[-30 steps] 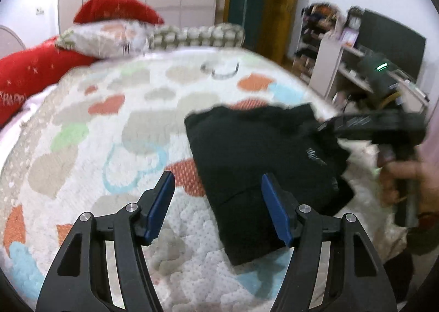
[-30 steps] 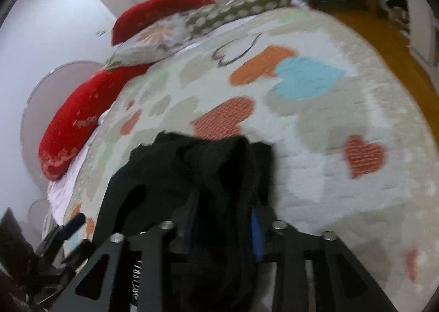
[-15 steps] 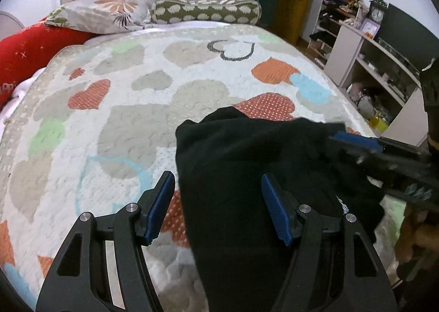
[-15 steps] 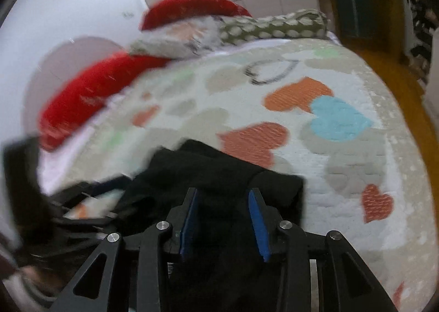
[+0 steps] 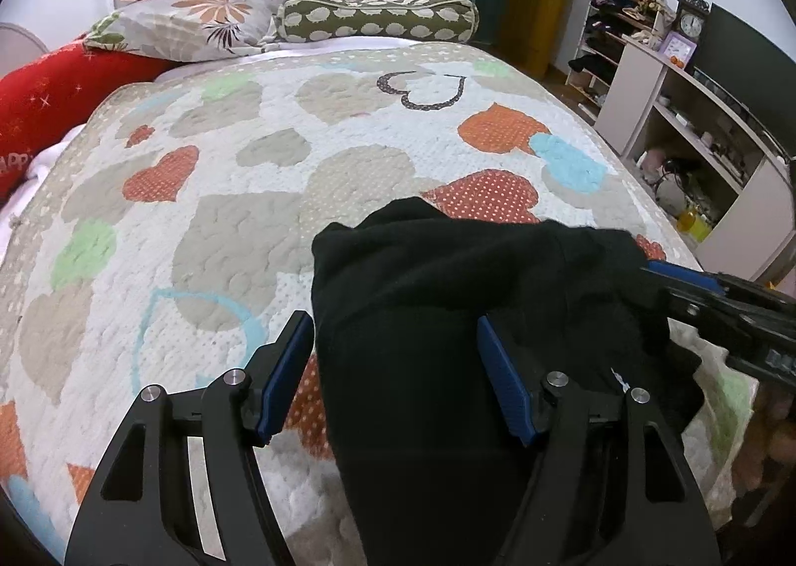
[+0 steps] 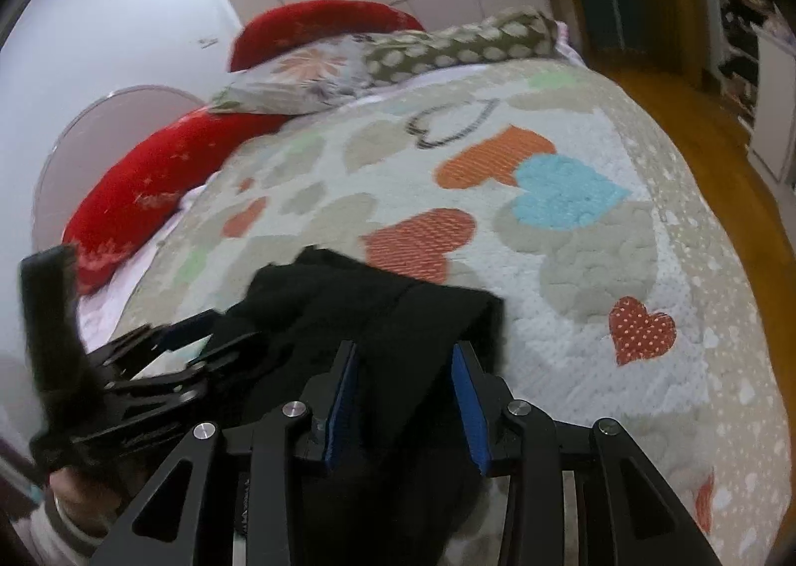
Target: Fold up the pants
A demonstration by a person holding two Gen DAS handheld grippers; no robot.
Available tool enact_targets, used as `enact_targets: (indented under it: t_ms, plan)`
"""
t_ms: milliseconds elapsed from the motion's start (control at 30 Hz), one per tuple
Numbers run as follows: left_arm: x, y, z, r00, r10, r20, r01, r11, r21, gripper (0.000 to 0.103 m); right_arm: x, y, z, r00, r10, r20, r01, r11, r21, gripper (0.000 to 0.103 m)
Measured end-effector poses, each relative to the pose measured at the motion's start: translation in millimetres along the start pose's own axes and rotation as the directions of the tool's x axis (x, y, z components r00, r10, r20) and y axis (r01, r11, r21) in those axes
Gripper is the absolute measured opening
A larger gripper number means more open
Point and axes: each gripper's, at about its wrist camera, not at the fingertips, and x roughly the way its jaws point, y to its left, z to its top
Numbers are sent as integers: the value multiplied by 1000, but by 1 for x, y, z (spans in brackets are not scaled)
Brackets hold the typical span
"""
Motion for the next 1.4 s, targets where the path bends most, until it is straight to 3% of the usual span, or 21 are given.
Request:
enact_targets:
  t_ms: [400,567,800,1033,1167,1400]
  plan:
    - [-33,-6,-26,999,29,23,-29,999,17,68,-13,32,-32,999,6,-45,-10,997,-81,38]
    - [-29,-6,-41,1000,-1,7,1,1000,-5,68,-2,23,-48,996,-49,-78,43,996,-77,38]
    - [-24,4,-43,998,-65,-26,64,996,-59,69,-12,6,-53,997,-7,-73,6,1000,-4,38]
    - [-38,20,-37,997,-70,-22,68,994,-83,69,-16,-22,-45,998,41,-52,-33,990,138,68]
    - [-34,30,-33,995,-96,-35,91,989,-119,69,-5,-31,-47,992,115,-50,-104,977,188,68]
    - [-18,46,-27,981,-185,-57,170,965,-201,69,2,-37,-46,983,178,-37,-167,965,200,72]
